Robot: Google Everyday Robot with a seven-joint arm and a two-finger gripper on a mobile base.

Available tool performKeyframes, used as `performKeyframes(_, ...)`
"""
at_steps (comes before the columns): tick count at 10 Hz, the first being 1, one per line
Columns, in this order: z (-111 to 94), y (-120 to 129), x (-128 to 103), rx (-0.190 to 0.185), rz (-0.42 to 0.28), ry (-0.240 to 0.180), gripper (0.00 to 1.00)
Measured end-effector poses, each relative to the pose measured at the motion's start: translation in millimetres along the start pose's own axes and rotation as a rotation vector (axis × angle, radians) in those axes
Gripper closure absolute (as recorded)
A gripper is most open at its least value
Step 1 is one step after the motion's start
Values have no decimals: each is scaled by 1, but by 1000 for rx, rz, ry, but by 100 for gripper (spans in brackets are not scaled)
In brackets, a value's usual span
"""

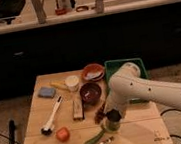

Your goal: Stack cups into tray

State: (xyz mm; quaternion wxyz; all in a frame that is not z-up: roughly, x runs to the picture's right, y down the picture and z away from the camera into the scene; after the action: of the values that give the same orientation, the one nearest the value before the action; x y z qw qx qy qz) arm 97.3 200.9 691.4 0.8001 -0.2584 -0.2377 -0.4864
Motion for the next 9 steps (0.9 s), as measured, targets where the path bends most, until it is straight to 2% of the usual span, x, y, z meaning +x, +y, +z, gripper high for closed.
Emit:
performKeyframes(5, 1, 3, -10, 2, 34, 4, 20)
performKeyframes(9, 14, 7, -11, 13, 83, -3, 20)
